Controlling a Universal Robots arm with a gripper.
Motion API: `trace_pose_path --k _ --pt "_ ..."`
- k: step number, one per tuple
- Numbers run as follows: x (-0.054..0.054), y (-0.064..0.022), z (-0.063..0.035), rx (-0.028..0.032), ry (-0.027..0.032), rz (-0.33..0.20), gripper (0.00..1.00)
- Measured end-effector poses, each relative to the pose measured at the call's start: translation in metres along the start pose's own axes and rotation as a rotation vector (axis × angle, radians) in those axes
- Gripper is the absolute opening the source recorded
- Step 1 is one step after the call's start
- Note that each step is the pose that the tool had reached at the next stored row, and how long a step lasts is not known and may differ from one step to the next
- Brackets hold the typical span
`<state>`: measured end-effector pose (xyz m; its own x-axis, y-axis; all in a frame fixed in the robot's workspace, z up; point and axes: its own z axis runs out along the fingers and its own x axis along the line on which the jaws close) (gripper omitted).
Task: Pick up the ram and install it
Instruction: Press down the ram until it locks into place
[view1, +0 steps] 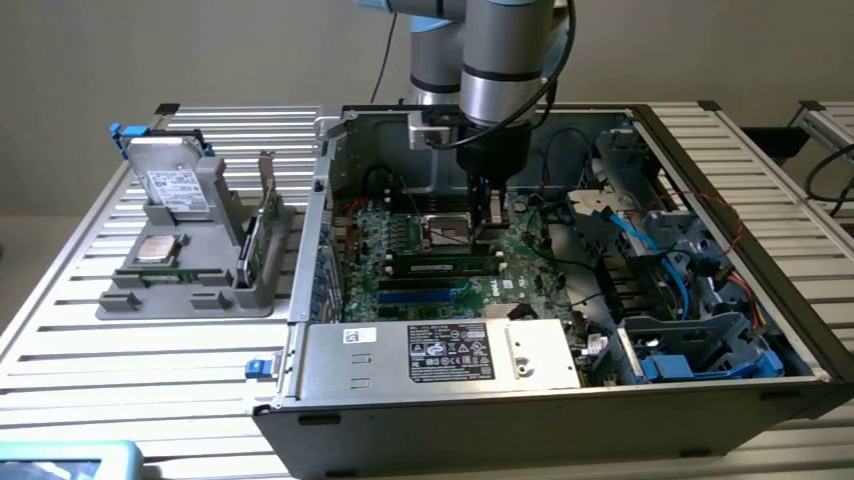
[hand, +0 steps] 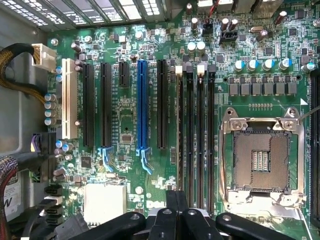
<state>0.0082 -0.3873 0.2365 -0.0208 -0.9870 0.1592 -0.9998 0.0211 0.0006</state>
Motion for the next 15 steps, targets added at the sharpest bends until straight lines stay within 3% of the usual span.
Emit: trace_pose_path --k 15 --pt "-0.0043 0.0023 0.0044 0.0149 0.0025 0.002 0.11"
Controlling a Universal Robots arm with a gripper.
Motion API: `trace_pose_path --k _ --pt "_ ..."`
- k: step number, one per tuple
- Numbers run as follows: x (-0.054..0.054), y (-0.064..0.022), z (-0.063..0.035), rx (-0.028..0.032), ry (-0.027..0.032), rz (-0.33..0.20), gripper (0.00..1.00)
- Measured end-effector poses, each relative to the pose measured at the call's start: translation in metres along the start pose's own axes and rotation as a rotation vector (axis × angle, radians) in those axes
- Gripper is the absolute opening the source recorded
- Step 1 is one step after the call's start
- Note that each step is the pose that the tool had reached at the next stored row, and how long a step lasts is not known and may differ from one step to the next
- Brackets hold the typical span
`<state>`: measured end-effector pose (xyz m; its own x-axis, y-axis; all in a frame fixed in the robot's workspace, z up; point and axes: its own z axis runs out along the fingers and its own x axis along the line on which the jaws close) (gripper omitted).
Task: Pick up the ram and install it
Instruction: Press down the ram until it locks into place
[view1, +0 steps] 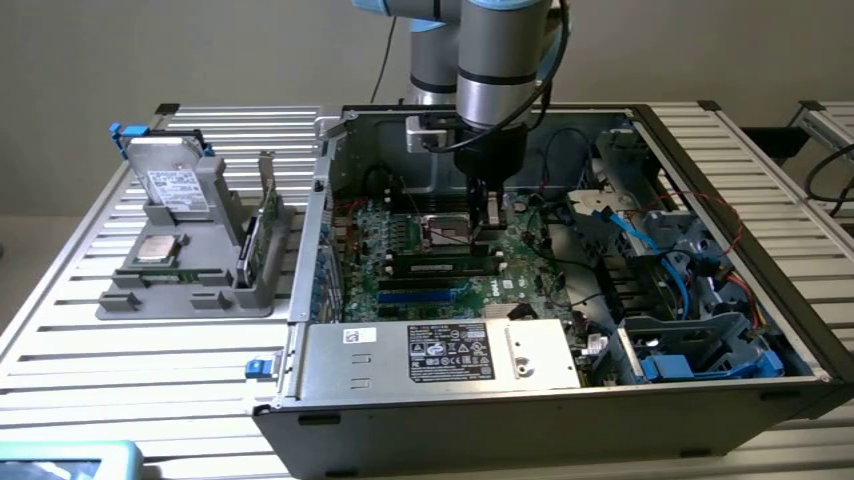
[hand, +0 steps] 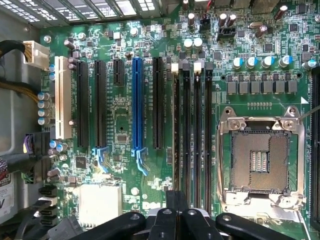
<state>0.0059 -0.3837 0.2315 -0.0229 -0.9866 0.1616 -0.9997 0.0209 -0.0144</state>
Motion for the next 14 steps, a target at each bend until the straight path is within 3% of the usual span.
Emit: trace_pose_path --k 14 --pt "-0.0002 -0.0012 0.0038 0.0019 -0.0001 0.001 0.11"
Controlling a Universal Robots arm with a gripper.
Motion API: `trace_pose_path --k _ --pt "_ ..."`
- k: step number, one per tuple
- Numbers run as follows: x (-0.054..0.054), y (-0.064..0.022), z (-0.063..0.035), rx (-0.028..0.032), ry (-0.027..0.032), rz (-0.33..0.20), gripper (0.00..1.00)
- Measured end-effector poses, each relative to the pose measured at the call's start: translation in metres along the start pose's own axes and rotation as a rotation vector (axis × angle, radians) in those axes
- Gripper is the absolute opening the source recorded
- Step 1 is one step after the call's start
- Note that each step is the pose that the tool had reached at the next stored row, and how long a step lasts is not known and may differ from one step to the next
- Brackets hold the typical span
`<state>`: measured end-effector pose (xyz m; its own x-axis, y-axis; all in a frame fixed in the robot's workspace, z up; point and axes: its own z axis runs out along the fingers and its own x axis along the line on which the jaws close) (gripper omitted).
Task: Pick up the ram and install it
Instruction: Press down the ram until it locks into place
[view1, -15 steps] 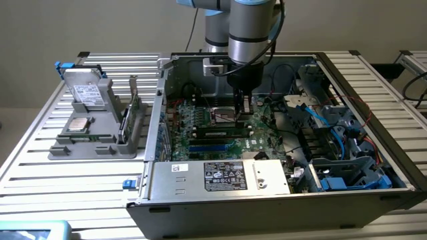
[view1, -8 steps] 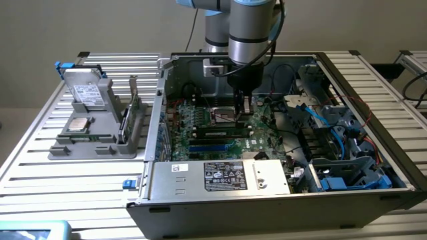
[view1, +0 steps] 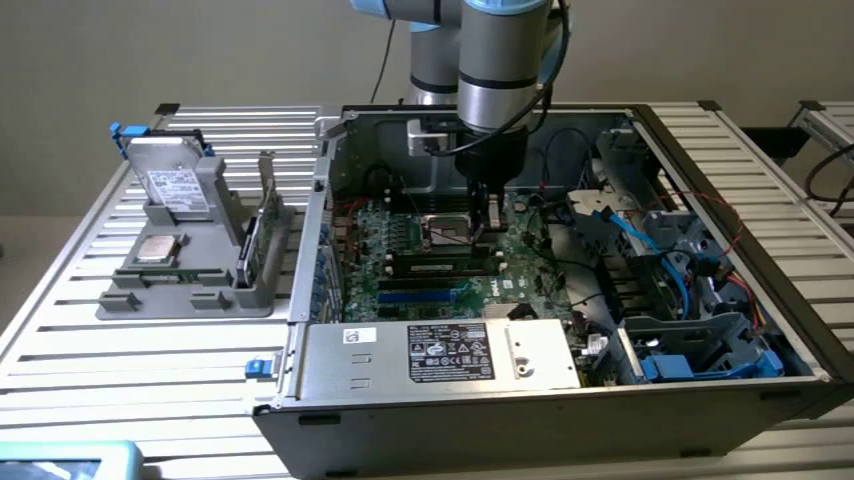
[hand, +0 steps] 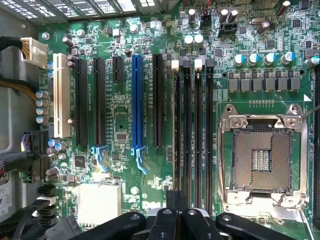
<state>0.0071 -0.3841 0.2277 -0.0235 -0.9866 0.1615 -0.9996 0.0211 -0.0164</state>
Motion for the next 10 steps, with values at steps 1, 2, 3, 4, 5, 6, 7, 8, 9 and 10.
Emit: trace_pose_path --k 1,2,3,4,5,6,7,8,9,10 --pt "0.0 0.0 0.0003 0.0 0.0001 0.0 0.11" --pt "-0.0001 0.0 0.0005 0.0 0.0001 0.0 0.11" --pt "-0.0001 0.0 0.0008 0.0001 0.0 0.0 0.11" --pt "-0.0002 0.0 0.001 0.0002 0.0 0.0 0.11" --pt "-0.0002 0.0 0.0013 0.0002 0.0001 0.0 0.11" --pt "-0.0001 0.0 0.0015 0.0002 0.0002 0.0 0.11" --pt "0.0001 0.0001 0.0017 0.0002 0.0002 0.0 0.11" --pt "0.0001 0.0001 0.0019 0.0002 0.0002 0.0 0.11" --pt "0.0001 0.0001 0.002 0.0001 0.0003 0.0 0.11" --pt "0.0001 0.0 0.0022 0.0001 0.0003 0.0 0.11"
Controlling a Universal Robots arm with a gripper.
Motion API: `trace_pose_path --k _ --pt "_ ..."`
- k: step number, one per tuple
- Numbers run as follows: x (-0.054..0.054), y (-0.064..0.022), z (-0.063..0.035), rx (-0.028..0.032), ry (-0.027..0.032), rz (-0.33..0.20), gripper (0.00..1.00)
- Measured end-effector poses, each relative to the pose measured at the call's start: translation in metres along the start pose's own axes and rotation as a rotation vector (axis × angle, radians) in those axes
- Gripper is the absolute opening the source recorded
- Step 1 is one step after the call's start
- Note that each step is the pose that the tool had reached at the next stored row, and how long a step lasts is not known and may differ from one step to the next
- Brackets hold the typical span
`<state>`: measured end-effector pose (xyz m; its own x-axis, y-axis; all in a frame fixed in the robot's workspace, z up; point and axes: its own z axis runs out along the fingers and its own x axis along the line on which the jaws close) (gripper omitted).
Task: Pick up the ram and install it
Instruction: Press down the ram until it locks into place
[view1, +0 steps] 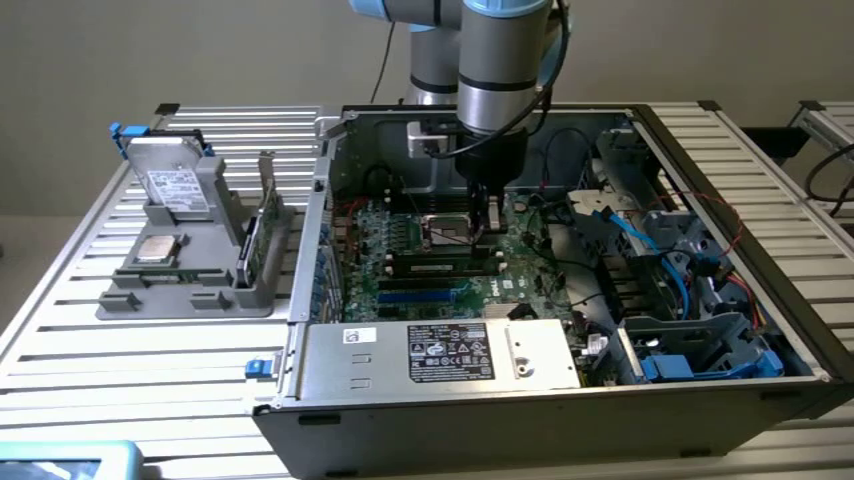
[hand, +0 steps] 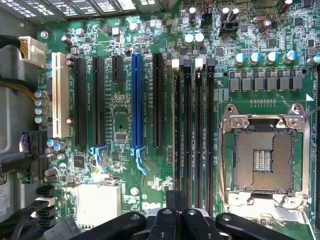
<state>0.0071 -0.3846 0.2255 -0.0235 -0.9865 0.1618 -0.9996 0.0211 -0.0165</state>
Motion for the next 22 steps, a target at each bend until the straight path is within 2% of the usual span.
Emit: trace_pose_path --k 8,10,11,15,22 --pt "0.0 0.0 0.0022 0.0001 0.0001 0.0 0.11" --pt "0.0 0.0022 -0.0004 0.0003 -0.0017 0.0 0.11" --pt "0.0 0.0039 -0.0025 0.0004 -0.0009 0.0 0.11" --pt "0.001 0.0158 -0.0064 0.0002 -0.0003 0.0 0.11" --pt "0.003 0.0468 -0.0069 0.0001 -0.002 0.0 0.11"
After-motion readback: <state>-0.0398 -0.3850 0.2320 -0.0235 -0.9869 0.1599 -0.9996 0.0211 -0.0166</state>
